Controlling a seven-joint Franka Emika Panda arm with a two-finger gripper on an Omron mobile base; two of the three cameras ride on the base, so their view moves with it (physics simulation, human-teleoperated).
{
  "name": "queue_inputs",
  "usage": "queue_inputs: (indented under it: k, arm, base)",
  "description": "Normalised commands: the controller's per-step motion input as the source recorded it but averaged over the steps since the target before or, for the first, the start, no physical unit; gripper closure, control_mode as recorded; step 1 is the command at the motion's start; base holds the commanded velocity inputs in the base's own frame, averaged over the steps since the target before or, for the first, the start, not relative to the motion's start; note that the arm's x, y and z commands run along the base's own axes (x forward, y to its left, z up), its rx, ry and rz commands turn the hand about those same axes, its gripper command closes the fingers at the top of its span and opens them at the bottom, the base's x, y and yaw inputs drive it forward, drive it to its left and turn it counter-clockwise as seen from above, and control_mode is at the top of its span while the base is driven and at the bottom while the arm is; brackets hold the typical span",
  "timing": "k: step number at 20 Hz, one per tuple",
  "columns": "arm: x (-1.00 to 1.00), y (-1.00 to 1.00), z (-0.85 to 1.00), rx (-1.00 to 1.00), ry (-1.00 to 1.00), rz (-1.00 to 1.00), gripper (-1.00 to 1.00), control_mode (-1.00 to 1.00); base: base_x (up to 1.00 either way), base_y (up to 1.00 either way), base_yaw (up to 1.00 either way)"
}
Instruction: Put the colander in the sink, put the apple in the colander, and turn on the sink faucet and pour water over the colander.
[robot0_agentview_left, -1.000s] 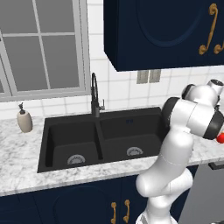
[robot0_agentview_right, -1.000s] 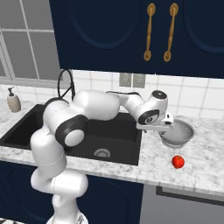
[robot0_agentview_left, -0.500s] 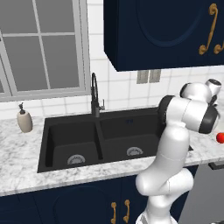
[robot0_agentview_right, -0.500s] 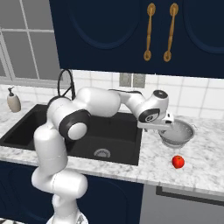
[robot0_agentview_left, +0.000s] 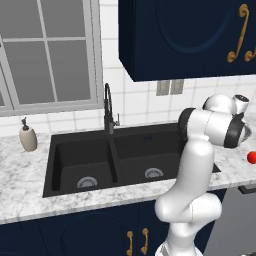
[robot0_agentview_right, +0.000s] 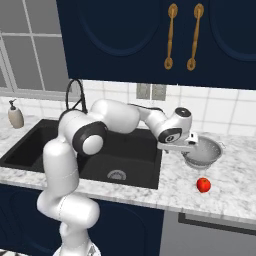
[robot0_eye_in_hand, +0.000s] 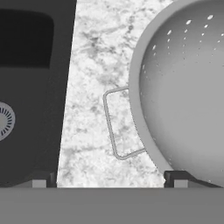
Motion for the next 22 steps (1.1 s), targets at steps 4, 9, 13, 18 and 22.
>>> queue_inputs:
  k: [4, 9, 13, 18, 22]
  arm:
    - [0.16, 0.00, -0.03, 0.00, 0.00, 0.00, -1.00, -1.00]
    - [0.21, 0.00, 0.00, 0.00, 0.00, 0.00, -1.00, -1.00]
    - [0.26, 0.04, 0.00, 0.00, 0.00, 0.00, -1.00, -1.00]
    - [0.36, 0.02, -0.05, 0.00, 0.00, 0.00, -1.00, -1.00]
    - [0.42, -0.14, -0.16, 0.00, 0.00, 0.00, -1.00, -1.00]
  base:
    - [0.00, 0.00, 0.00]
    - [0.00, 0.00, 0.00]
    - [0.00, 0.00, 0.00]
    - [0.00, 0.00, 0.00]
    - [0.00, 0.00, 0.00]
